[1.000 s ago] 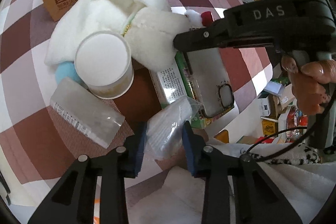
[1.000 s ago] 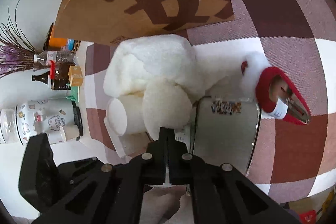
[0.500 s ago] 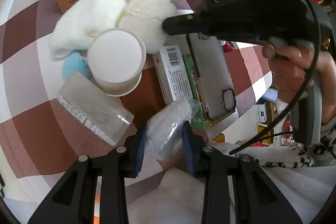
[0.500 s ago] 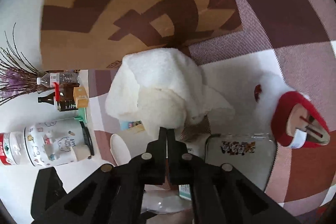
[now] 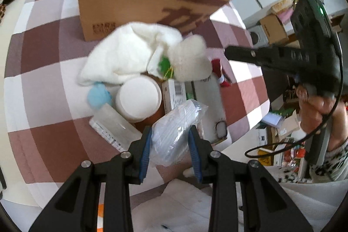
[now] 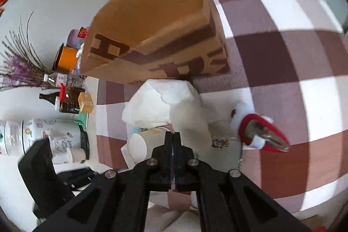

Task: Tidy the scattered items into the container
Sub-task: 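Lift and carry the plush toy and plastic bag over the cardboard box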

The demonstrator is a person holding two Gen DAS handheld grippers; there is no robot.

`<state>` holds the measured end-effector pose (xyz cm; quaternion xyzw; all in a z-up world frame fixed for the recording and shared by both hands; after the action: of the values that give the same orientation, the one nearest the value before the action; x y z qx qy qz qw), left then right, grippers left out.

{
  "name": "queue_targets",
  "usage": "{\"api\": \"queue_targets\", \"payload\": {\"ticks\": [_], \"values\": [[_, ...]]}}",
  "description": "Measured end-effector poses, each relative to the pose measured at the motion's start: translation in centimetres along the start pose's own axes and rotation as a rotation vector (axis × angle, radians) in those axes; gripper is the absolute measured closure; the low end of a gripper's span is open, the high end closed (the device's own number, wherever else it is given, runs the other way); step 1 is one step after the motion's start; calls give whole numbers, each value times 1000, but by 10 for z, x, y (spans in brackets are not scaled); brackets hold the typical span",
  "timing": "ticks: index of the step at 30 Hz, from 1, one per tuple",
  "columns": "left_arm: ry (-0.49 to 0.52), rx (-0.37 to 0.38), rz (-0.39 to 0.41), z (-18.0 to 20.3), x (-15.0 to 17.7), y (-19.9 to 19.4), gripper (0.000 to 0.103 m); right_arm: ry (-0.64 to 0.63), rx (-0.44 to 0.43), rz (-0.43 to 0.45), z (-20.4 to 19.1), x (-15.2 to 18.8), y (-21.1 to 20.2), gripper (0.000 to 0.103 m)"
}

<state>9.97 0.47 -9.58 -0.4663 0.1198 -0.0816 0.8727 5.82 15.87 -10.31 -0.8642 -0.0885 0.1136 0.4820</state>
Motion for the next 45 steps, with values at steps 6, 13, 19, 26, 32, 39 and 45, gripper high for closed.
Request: {"api": "queue_targets", "payload": {"ticks": [6, 13, 19, 26, 32, 39, 45], "values": [[13, -7, 13, -1, -8, -14, 70, -75, 91, 38, 3, -10, -3, 95], [-12, -1, 6, -2, -3, -13, 70, -171, 134, -73, 5, -23, 49, 52], [-32, -6, 17, -4, -4, -18, 70, -118, 90, -144, 6, -12, 75, 74], [-29, -12, 38, 0, -15, -29, 70, -142, 131, -41, -10, 0, 22, 76], [-6, -19, 57, 9, -29, -39, 70, -136, 148, 12, -19, 4, -17, 76], [20, -16, 86, 18, -45, -53, 70, -133, 160, 60, -26, 4, -47, 76], [43, -21, 122, 24, -57, -70, 70, -135, 158, 99, -39, 0, -63, 76]]}}
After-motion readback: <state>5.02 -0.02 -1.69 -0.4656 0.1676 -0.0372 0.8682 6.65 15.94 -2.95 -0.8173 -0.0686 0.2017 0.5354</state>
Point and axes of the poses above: each gripper's, at about its wrist camera, not at the fingertips, and y roughly the way its jaws point, z to its right, x to its underside, the point moved 3 cm from there along y, roughly the way its jaws point, and after that the axes turned 8 degrees about x, right-handed, at the moved point
